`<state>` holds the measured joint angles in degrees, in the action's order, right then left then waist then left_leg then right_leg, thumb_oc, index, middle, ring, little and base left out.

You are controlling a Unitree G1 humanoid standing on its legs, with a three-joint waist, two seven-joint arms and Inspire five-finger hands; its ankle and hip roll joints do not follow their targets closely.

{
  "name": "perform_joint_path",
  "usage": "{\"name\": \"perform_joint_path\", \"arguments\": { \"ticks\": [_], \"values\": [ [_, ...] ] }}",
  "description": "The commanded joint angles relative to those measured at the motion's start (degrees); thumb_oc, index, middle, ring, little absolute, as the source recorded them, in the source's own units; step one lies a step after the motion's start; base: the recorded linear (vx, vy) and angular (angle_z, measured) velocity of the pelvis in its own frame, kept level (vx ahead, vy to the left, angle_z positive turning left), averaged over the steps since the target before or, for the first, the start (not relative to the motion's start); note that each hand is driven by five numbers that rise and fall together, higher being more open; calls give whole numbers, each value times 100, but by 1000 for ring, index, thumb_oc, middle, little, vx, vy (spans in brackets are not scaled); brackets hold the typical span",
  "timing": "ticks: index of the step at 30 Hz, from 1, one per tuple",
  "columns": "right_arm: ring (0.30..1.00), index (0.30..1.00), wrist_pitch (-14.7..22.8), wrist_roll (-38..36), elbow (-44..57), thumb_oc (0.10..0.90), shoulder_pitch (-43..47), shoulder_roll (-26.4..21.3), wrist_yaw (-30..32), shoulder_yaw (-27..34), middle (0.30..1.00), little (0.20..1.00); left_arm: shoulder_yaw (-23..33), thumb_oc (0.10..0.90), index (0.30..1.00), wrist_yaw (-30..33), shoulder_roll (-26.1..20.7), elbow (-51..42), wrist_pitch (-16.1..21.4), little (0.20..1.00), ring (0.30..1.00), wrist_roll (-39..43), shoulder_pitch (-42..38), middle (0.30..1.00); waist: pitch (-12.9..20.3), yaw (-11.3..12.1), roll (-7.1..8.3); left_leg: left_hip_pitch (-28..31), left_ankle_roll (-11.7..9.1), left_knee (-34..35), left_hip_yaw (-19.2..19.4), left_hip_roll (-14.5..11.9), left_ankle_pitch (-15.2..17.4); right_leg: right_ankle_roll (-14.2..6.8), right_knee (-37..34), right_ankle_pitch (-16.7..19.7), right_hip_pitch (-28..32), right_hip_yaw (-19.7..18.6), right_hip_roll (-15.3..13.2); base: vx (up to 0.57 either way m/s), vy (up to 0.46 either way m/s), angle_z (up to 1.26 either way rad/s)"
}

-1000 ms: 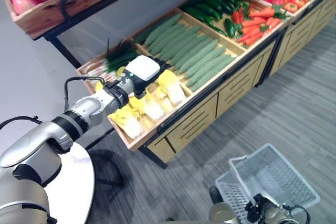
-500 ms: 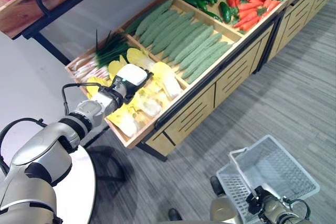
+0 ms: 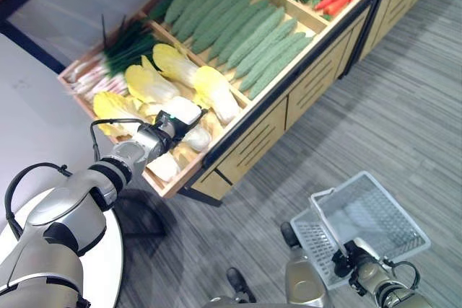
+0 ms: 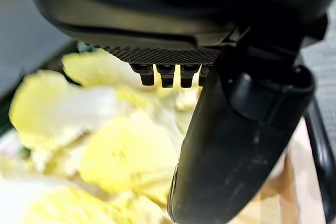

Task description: Get the vegetables into the basket

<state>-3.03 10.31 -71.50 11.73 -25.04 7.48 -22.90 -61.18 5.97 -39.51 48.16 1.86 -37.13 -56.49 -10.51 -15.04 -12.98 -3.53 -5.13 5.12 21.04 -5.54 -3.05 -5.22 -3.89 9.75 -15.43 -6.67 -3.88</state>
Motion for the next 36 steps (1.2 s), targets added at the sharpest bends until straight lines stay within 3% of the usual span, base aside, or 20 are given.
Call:
{"name": "perform_joint_path", "arguments": {
  "ticks": [1, 19, 20, 29, 36],
  "values": [
    [300, 300, 103, -118, -50, 400, -80, 309, -24, -368, 300, 300, 582, 900, 1000, 159, -333, 480, -394, 1000, 1000, -26, -498, 1000, 230, -11, 367, 322, -451, -12, -262, -135, -46, -530, 6, 154, -57, 48, -362, -30, -18, -4],
    [300, 300, 160, -224, 147, 400, -143, 520, -53, -605, 300, 300, 873, 900, 1000, 47, 137, 1160, -586, 1000, 1000, -296, -68, 1000, 211, 63, 753, 4, -502, -12, -220, -260, -143, -526, -7, 262, -402, 4, -274, -13, -4, -2],
    [300, 300, 181, -230, 183, 400, -200, 557, -62, -648, 300, 300, 891, 400, 300, 59, 170, 1286, -605, 300, 300, -321, -55, 300, 224, 60, 846, -99, -511, -12, -198, -272, -163, -536, -17, 301, -514, -11, -253, -65, -42, -2],
    [300, 300, 190, -196, 213, 400, -268, 615, -53, -751, 300, 300, 939, 400, 300, 147, 297, 1482, -664, 300, 300, -378, -41, 300, 285, 97, 1043, -234, -543, -12, -183, -356, -213, -538, -16, 324, -646, -50, -222, -11, -11, -6],
    [300, 300, 186, -136, 242, 400, -264, 607, -64, -788, 300, 300, 1128, 400, 300, 239, 422, 1393, -712, 300, 300, -268, 117, 300, 274, 146, 1087, -80, -526, -12, -230, -320, -177, -528, -5, 297, -489, -7, -251, 2, 5, -1]
  ]
}}
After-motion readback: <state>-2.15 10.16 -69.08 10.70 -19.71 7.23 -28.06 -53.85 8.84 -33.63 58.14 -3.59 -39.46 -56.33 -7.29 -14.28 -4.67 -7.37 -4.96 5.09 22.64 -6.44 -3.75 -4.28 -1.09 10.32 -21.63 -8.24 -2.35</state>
